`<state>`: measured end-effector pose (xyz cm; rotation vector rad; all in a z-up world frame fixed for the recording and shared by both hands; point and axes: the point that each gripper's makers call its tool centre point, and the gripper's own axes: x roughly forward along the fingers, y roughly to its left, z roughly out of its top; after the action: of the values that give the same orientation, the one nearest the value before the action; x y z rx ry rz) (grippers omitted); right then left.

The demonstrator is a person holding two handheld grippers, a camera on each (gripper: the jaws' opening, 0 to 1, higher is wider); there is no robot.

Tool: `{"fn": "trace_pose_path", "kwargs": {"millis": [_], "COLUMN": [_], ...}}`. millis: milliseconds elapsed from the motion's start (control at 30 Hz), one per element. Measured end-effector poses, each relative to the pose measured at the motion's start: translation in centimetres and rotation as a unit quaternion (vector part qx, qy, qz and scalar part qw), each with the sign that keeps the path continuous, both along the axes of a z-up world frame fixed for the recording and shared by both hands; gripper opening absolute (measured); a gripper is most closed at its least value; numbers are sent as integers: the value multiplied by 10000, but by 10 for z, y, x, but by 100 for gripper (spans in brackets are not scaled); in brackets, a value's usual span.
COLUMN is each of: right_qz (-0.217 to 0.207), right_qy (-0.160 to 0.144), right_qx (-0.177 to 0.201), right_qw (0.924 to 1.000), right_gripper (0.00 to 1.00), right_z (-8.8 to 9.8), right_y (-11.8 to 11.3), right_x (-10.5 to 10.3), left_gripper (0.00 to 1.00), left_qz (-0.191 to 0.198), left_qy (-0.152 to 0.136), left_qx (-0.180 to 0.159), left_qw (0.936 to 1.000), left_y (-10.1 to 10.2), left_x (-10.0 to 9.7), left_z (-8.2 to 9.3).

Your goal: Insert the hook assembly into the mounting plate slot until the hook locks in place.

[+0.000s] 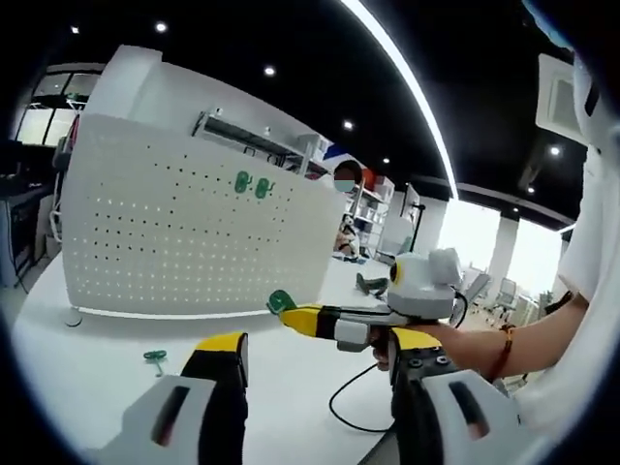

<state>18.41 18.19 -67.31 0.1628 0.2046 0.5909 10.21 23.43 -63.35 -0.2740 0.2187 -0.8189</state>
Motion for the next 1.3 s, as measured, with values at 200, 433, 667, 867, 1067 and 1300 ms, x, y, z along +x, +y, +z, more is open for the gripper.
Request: {"fn": "trace_pose_path", "kwargs": {"millis": [200,433,667,867,1067,1300], "right_qz": [308,595,853,1071,1133,1288], "right_qy": [-427,-676,-835,-962,-1028,-1155], "right_qx": [36,102,292,357,405,244], "right_qw": [9986,9959,9924,9889,9874,9846], "right_gripper": [2,2,2,2,2,2], "right_z": [19,31,39,47,51,50], "right_y": [13,24,34,41,40,41], "right_x": [-11,-24,-37,-48,-51,-58], "left_gripper": [56,49,38,28,19,10], "left_qz": [148,418,587,551,497,490], "left_qy": [134,306,427,557,623,736], "left_qx": [-365,-701,-939,-1134,-1286,-1426], "left_qw": [9991,9962,9929,9905,9885,9858], "left_y": [0,3,8,4,-1,-4], "left_x": [5,11,14,14,14,12], "left_z": [8,13,14,16,17,17]}}
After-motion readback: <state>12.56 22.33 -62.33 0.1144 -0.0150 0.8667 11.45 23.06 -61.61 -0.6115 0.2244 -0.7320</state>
